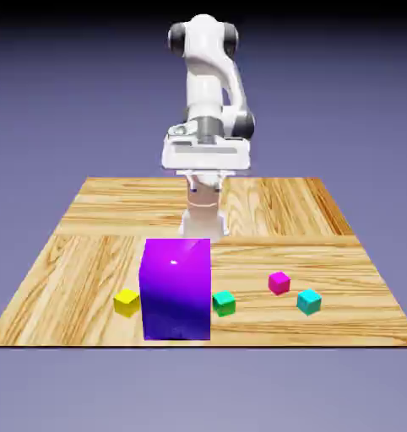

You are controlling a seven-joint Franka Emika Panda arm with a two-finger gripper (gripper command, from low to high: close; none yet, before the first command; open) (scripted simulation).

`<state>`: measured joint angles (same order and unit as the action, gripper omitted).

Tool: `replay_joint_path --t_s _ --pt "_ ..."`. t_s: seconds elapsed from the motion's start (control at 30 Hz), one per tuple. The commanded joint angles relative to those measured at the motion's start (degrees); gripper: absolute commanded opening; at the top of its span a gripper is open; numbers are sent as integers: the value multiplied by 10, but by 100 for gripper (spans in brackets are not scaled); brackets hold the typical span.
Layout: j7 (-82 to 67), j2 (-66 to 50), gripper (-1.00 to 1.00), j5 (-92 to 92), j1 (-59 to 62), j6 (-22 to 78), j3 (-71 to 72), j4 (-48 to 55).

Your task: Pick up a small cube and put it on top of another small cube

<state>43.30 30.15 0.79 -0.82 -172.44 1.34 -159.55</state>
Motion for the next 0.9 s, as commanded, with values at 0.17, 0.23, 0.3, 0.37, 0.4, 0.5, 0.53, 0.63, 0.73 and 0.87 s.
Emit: replay_joint_path --t_s 0.17,0.23,0.3,0.37,0.4,0.5,0.53,0.63,0.73,0.87 --pt "42 -125 0 39 -6 78 67 72" --pt "56 -166 0 53 -8 104 89 96" --pt "70 -208 0 66 -11 130 111 120" --pt "84 -249 0 79 -13 156 134 144" --pt "91 -270 0 86 -14 169 145 156" --pt "112 -332 0 105 -17 208 178 192" --pt "119 -353 0 112 -18 221 189 204" --pt "140 -415 0 132 -21 260 223 241" --pt "160 -478 0 151 -24 300 256 277" --pt "185 -550 0 174 -28 345 295 318"
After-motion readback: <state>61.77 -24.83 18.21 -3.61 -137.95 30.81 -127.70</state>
